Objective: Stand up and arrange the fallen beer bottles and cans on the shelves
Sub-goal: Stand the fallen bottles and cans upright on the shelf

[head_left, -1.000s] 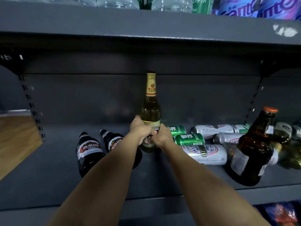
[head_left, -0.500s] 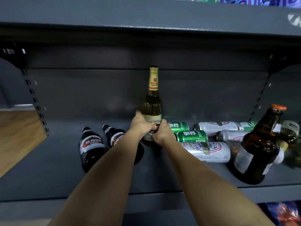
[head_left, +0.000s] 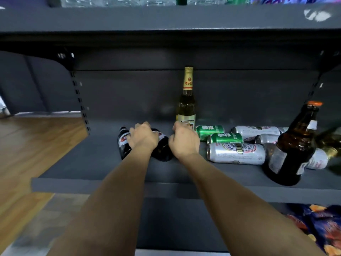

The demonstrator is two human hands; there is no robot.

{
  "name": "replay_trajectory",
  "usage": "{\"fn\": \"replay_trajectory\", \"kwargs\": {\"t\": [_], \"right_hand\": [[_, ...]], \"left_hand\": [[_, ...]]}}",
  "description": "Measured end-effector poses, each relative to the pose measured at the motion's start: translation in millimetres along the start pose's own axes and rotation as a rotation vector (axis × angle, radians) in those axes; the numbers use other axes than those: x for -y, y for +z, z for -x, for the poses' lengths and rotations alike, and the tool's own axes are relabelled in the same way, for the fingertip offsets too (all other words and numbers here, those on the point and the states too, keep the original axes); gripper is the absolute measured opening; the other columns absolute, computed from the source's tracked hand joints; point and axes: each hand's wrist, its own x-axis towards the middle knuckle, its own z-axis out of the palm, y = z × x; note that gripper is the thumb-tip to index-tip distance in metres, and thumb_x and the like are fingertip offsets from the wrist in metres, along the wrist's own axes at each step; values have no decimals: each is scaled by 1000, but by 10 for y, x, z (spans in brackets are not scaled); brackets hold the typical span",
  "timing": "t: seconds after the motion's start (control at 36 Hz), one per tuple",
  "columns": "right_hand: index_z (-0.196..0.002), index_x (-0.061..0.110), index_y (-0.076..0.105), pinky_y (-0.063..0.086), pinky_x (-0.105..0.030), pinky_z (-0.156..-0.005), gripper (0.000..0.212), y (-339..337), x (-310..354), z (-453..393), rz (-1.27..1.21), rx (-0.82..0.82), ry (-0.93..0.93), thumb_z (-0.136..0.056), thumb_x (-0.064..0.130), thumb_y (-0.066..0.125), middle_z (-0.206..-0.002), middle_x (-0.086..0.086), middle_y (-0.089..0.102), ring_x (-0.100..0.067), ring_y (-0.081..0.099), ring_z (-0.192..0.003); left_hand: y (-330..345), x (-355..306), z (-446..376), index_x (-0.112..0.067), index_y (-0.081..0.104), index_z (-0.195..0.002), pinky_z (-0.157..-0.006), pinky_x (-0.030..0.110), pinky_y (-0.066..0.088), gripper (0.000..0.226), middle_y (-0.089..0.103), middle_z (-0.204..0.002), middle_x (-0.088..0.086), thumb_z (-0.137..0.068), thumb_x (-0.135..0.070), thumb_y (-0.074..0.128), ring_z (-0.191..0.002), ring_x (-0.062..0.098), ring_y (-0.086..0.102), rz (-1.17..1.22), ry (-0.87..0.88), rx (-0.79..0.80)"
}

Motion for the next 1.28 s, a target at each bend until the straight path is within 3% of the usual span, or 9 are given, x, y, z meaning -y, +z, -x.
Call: {"fn": "replay_trajectory", "kwargs": {"t": [0.31, 0.39, 0.61, 0.75, 0.83, 0.92, 1.03, 1.17, 1.28], "right_hand": [[-123, 14, 59, 47, -37, -84, 31, 284, 720, 30, 33, 235, -189, -95, 17, 46, -120, -12, 62, -33, 58, -110], [-124, 13, 60, 47, -36, -88, 32, 446, 902, -118, 42, 312, -71, -97, 22, 44, -121, -13, 64, -33, 59, -112], [-149, 17, 35, 32, -38, -112, 65, 765, 1139, -420, 21, 515, 227, -97, 55, 38, -148, -9, 44, -29, 43, -134], [-152, 22, 31, 33, -44, -112, 81, 846, 1283, -408, -44, 606, 365, -87, 69, 45, -150, -5, 42, -28, 44, -134], [-152, 27, 28, 39, -43, -108, 88, 884, 1334, -451, -117, 592, 445, -79, 65, 57, -143, -6, 51, -28, 52, -126], [-147, 20, 36, 43, -39, -104, 77, 924, 1389, -467, -142, 564, 454, -84, 57, 59, -134, -8, 57, -28, 56, -120], [-133, 10, 52, 46, -37, -99, 72, 1029, 1445, -482, -204, 494, 461, -83, 62, 59, -125, -9, 62, -27, 60, -114], [-134, 7, 42, 47, -38, -96, 76, 1128, 1540, -538, -298, 441, 390, -82, 58, 63, -125, -10, 60, -28, 58, -113], [-125, 13, 47, 48, -38, -94, 67, 1208, 1586, -648, -389, 395, 344, -77, 54, 71, -117, -6, 63, -25, 60, -107]], "left_hand": [[-227, 724, -138, -11, 36, -142, -106, 47, 31, 52, 35, -146, 17, -101, -43, 39, -134, 37, 32, 166, -148, 57], [-244, 962, -294, -4, 34, -141, -106, 47, 33, 53, 37, -145, 23, -103, -42, 35, -133, 41, 36, 202, -133, 120], [-261, 1344, -697, 4, 34, -138, -102, 40, 35, 52, 42, -144, 27, -105, -37, 29, -131, 39, 42, 212, -52, 296], [-178, 1384, -802, 1, 47, -134, -98, 37, 37, 48, 49, -140, 22, -106, -34, 29, -127, 37, 46, 266, -20, 373], [-122, 1426, -862, 2, 52, -129, -95, 38, 46, 52, 55, -132, 23, -105, -37, 29, -115, 37, 56, 381, -56, 387], [-109, 1463, -931, 2, 57, -120, -70, 38, 58, 59, 63, -118, 24, -101, -49, 33, -90, 33, 63, 614, -179, 399], [-176, 1485, -996, -5, 57, -121, -52, 29, 50, 59, 62, -118, 13, -95, -56, 46, -99, 29, 63, 765, -273, 410], [-309, 1460, -1119, -8, 58, -101, -49, 26, 48, 39, 65, -81, 6, -83, -40, 73, -65, 17, 63, 935, -331, 429], [-317, 1479, -1262, -6, 64, -102, -70, 37, 60, 36, 71, -90, 10, -74, -21, 82, -75, 22, 69, 1032, -254, 315]]}}
